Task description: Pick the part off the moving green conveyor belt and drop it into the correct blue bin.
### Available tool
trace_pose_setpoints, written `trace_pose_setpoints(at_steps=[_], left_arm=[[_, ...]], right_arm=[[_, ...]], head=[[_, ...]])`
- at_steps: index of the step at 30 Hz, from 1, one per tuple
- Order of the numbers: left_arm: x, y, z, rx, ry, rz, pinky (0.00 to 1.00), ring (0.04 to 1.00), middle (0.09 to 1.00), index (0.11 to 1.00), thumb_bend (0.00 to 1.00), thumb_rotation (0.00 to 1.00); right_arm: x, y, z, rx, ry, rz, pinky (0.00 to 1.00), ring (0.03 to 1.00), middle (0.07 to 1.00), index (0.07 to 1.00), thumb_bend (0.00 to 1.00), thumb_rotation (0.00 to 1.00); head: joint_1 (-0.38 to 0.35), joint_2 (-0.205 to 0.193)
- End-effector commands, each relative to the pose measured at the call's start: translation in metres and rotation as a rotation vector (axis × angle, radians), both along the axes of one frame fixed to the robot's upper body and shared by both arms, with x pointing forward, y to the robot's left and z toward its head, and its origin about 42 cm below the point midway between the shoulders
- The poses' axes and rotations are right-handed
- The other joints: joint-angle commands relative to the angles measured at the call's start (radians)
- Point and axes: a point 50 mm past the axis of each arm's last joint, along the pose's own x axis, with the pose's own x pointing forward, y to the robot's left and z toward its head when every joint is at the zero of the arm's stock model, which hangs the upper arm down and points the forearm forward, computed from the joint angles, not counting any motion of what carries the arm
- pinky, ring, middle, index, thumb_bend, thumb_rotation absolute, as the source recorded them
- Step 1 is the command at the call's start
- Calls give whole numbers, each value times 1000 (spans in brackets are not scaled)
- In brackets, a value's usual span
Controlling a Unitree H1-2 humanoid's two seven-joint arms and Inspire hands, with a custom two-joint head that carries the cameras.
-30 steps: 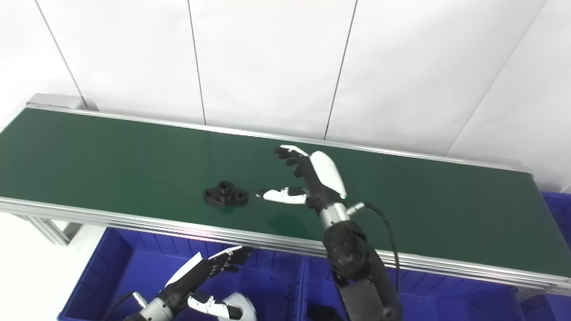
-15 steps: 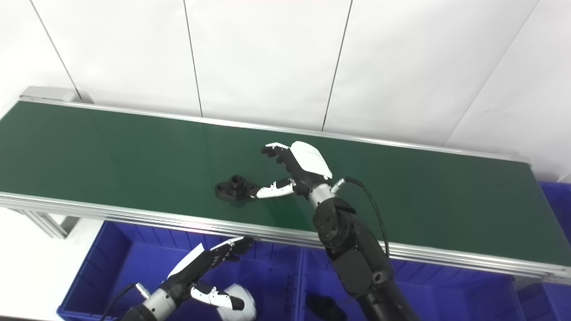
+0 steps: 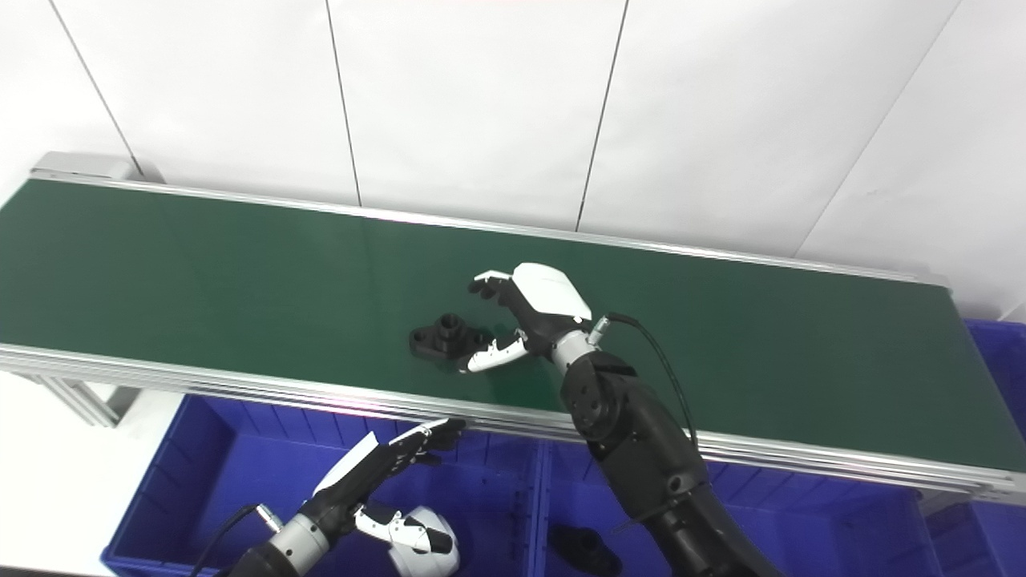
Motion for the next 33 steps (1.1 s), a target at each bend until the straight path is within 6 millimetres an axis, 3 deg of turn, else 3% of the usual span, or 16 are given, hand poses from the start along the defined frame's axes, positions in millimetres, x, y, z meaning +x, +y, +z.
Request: trace_pose_setpoints(at_steps=[1,14,18,19,22,23,25,30,33], left_arm=[[11,-7,14,-31,-76,-7,804,868,895,895,699,354],[13,-10,13,-39,-66,-8,791,862,892,891,705,351],[13,-11,13,-36,-69,-3,787,858,888,887,709,351],[13,-11,13,-37,-70,-1,787,858,887,887,707,351],[13,-11,13,-34,-76,1,792,857,885,886,703,349],[13,-11,13,-33,-77,1,799,860,885,887,706,359],[14,-11,14,-35,-79,0,809,864,886,888,703,353],[14,-10,15,-36,-82,2,811,864,885,887,701,348],[14,-10,15,-33,-82,2,804,864,888,887,712,366]], right_arm=[[13,4,24,3,-84,18,697,750,777,781,804,265],[14,15,8,-43,-86,40,658,720,751,776,752,263],[14,16,3,-52,-102,48,616,690,730,758,708,206],[13,16,1,-58,-117,51,587,664,710,738,684,171],[10,15,-3,-62,-147,46,307,382,518,685,578,26],[9,15,-3,-60,-150,45,244,311,489,556,541,8],[8,14,-3,-68,-155,46,264,341,483,502,525,1],[6,9,0,-107,-165,62,329,401,441,518,522,0],[6,8,3,-135,-174,72,294,362,416,525,521,0]], head=[[3,2],[4,3],[0,6],[0,6],[-1,12],[-1,12],[-4,16],[-8,23],[-9,25]])
